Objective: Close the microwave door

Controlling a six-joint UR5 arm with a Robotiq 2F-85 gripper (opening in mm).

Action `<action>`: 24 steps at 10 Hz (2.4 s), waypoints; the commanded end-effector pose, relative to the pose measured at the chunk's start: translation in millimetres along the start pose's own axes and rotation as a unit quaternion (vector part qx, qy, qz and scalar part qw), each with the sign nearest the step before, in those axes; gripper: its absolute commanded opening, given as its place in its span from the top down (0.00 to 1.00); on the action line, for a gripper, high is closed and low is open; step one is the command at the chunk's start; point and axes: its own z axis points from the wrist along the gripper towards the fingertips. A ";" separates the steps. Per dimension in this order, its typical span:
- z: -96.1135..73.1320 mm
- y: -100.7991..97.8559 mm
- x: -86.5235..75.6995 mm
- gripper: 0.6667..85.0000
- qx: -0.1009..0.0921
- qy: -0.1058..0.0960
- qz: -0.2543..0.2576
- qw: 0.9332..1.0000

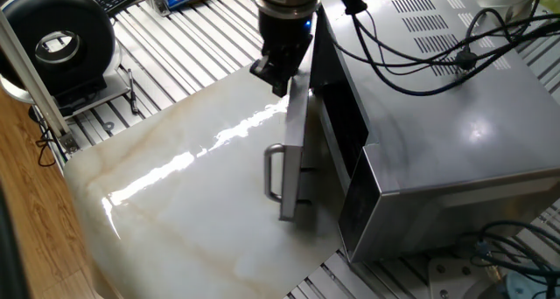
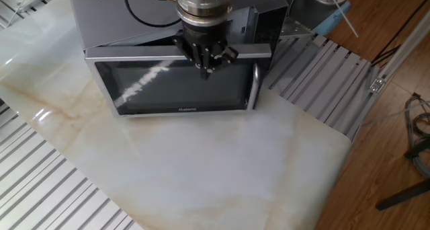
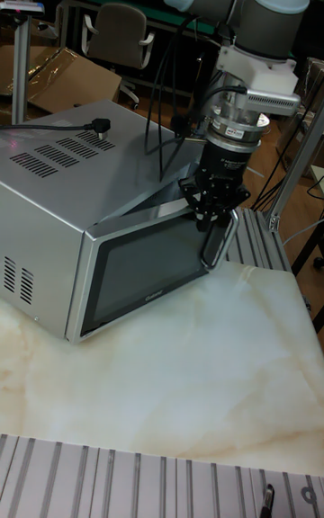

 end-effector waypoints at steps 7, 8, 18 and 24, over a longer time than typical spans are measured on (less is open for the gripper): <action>-8.6 20.5 -10.6 1.00 0.003 0.004 0.019 1.000; -8.5 31.5 -15.0 1.00 0.002 0.004 0.026 1.000; 4.6 43.8 -32.5 1.00 -0.003 -0.017 0.026 1.000; -0.1 14.3 -12.4 1.00 0.004 -0.016 0.014 1.000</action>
